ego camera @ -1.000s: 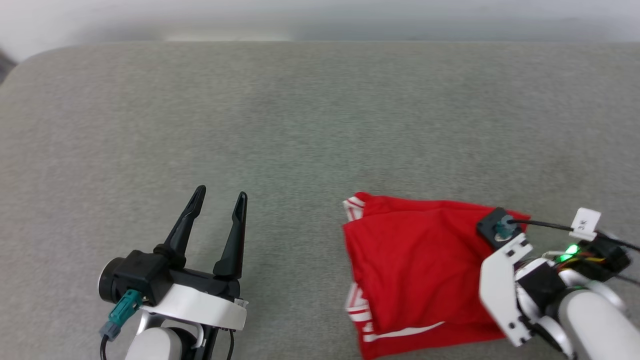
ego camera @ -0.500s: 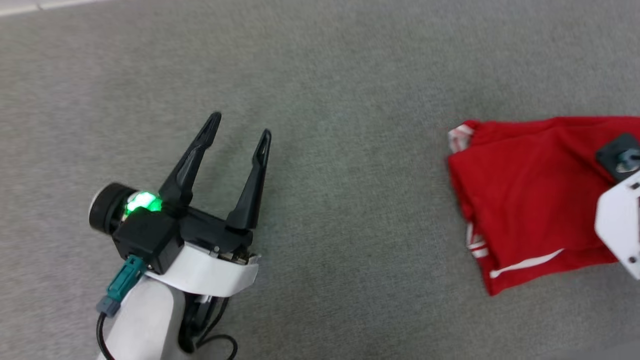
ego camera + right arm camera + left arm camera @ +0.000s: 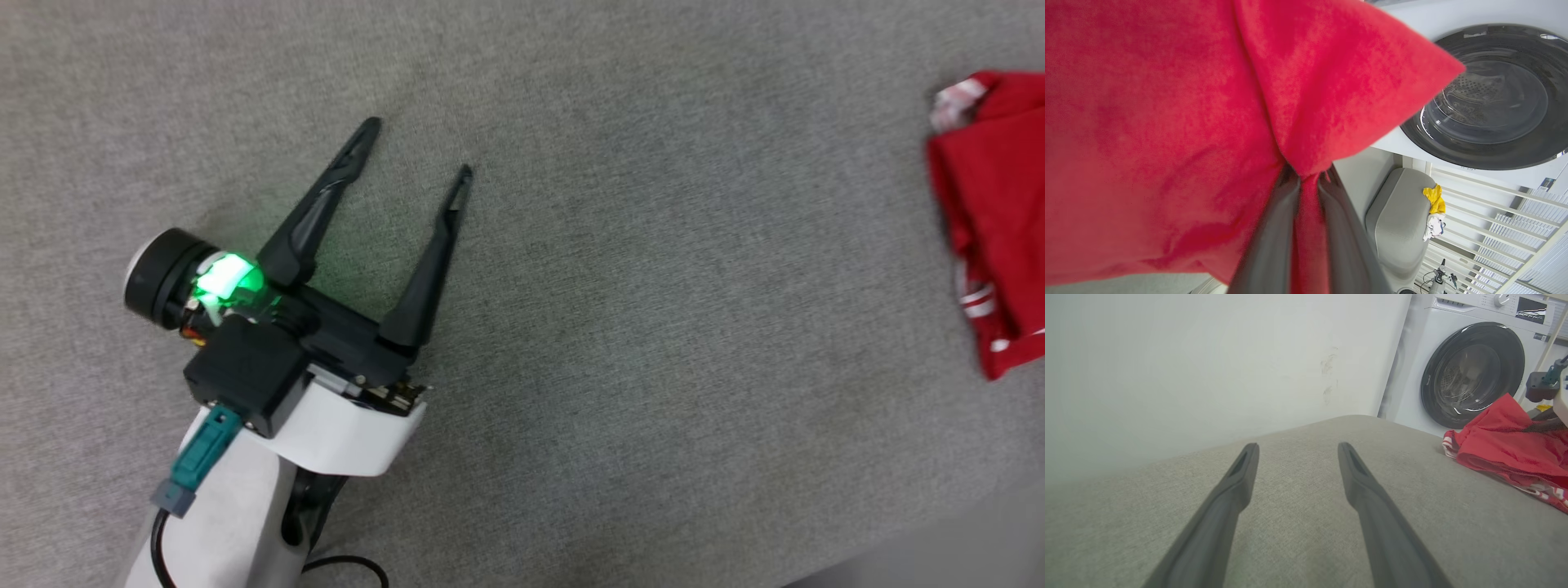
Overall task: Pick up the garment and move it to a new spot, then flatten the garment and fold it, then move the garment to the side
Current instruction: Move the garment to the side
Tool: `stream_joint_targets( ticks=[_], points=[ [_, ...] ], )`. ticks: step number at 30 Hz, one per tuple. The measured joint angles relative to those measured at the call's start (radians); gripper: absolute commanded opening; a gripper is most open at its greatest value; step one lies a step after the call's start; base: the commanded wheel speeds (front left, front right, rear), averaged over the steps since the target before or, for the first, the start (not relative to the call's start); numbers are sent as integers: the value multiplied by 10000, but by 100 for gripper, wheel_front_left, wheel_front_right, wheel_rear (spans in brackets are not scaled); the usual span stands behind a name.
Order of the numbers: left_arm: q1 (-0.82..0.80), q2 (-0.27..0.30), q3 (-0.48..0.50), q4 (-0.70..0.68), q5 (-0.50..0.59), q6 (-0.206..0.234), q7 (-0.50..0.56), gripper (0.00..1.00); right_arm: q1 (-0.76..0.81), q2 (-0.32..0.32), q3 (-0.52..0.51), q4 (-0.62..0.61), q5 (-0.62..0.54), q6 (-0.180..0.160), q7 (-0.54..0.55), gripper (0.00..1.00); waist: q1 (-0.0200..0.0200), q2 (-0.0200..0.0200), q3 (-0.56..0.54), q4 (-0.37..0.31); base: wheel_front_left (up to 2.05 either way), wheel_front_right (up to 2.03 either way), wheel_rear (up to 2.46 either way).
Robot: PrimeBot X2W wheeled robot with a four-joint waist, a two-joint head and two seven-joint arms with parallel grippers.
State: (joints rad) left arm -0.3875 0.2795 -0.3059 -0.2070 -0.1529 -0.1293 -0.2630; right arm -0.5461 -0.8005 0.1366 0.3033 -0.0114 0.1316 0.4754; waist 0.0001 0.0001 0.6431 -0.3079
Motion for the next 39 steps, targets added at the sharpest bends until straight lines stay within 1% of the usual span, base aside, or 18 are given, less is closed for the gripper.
stream_joint_targets(
  ticks=[7, 14, 15, 16, 17, 20, 21, 25, 30, 33, 36, 39],
  points=[
    [-344, 232, -146, -238, 42, 0, 0, 100, -572, -35, -936, 1659, -307, 0, -1175, 0, 0, 0, 608, 182, 0, 0, 0],
    [-398, 259, -142, -282, 92, -2, 0, 100, -957, 428, -1383, 2539, -639, -2, -1685, 0, 0, -1, 794, 391, 0, 0, 0],
    [-398, 253, -146, -270, 90, -2, 0, 100, -974, 483, -1394, 2610, -711, -2, -1689, 5, 0, 0, 776, 414, 0, 0, 0],
    [-398, 244, -136, -247, 90, 0, 0, 100, -978, 512, -1392, 2648, -826, -2, -1756, 86, 0, 0, 748, 438, 0, 0, 0],
    [-397, 224, -134, -221, 90, 0, 0, 100, -990, 522, -1415, 2658, -930, 0, -1816, 100, 0, 0, 711, 462, 0, 0, 0],
    [-270, 13, 21, -21, -8, 0, 0, 100, -1070, 606, -1469, 2441, -1149, -2, -1906, 100, 0, 0, 311, 540, 0, 0, 0],
    [-127, -142, 286, 151, 54, 69, 0, 100, -1072, 754, -1597, 2092, -1091, -2, -1967, 100, 0, 0, -102, 597, 0, 0, 0],
    [223, -499, 748, 360, -29, 148, 0, 100, -1065, 1175, -1837, 1388, -759, -2, -2359, 100, -1, 0, -824, 693, 0, 0, 0],
    [833, -746, 1264, 642, -13, 161, 0, 100, -725, 2119, -2027, 255, -201, -4, -2966, 100, -1, 0, -1847, 860, 0, 0, 0],
    [1280, -984, 1639, 738, -38, 263, 0, 100, -263, 2652, -2104, -625, -190, -4, -3377, 100, -1, 0, -2469, 1010, 0, 0, 0],
    [1703, -1097, 1941, 836, -2, 330, 0, 100, 393, 3423, -2134, -1638, -119, -2, -3848, 100, -1, 0, -3058, 1203, 0, 0, 0],
    [2072, -1289, 2146, 970, 54, 337, -2, 100, 1203, 4265, -2410, -2472, 155, -6, -4109, 100, -3, 0, -3583, 1451, 0, 0, 0]
  ],
)
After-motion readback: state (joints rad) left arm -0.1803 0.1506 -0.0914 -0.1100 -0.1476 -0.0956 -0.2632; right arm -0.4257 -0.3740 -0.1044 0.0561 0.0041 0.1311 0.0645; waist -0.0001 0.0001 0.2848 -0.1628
